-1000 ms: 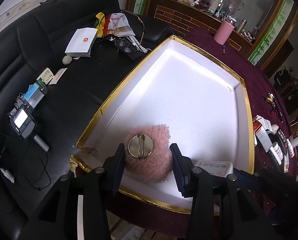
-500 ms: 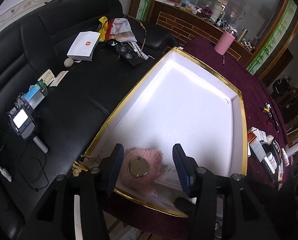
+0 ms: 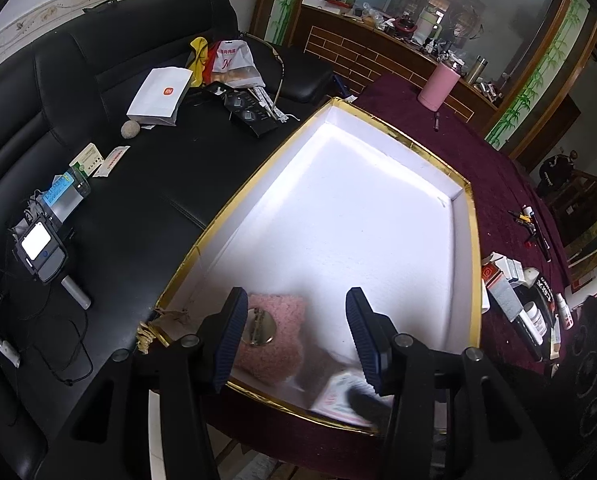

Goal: Organize objects
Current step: 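Open the left tool over the tray while the right tool releases the white box, then grasp the grey box with red end with the left tool while the right tool grasps a black marker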

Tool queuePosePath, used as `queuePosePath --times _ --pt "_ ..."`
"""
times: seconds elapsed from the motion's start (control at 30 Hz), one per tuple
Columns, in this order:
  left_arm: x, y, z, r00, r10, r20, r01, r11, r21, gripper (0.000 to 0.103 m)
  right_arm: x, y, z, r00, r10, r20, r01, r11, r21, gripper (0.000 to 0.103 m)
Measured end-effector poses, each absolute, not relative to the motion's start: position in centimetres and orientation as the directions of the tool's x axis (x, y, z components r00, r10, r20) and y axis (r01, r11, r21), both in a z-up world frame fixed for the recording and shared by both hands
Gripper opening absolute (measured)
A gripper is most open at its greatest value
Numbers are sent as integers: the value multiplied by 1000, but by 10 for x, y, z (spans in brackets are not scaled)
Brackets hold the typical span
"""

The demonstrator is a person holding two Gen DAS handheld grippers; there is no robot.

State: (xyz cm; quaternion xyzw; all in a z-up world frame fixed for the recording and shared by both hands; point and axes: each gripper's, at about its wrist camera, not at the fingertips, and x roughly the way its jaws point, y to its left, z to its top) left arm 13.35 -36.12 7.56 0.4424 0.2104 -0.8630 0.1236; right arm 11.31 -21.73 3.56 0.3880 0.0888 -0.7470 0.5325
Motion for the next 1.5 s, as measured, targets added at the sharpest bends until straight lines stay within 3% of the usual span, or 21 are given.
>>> queuePosePath --times 0.17,0.27,0.33,0.4,0.53,0.67,0.97,1.17,1.3,1.5 --pt "133 -352 84 -593 -31 -805 386 -888 -250 50 104 -209 37 -96 -783 -615 831 -403 383 33" --pt "131 -344 88 -597 -29 -802 371 -896 -244 50 106 -180 46 -150 -792 -591 821 -433 372 34" --pt "126 -335 89 -595 -18 -804 354 -903 -242 50 105 -156 51 -180 -800 -573 805 -454 381 48" --pt "121 -327 88 -593 -2 -805 333 -911 -243 50 106 -129 56 -233 -799 -554 780 -494 384 75" --pt "110 -300 85 -587 41 -809 282 -926 -252 50 111 -79 62 -328 -778 -536 741 -564 365 80" --pt "102 -272 84 -583 91 -808 220 -939 -264 53 122 -21 58 -434 -731 -527 669 -653 355 93" --pt "82 -178 72 -515 227 -827 9 -963 -270 57 126 93 47 -620 -567 -543 427 -824 372 101" --pt "62 -124 61 -476 250 -843 -50 -965 -258 60 124 125 57 -690 -524 -499 346 -845 409 103" --pt "45 -112 59 -479 238 -845 -26 -966 -257 60 123 128 53 -690 -533 -490 345 -837 424 103" --pt "18 -114 42 -440 312 -842 99 -915 -391 60 123 130 42 -681 -549 -484 357 -827 435 103"
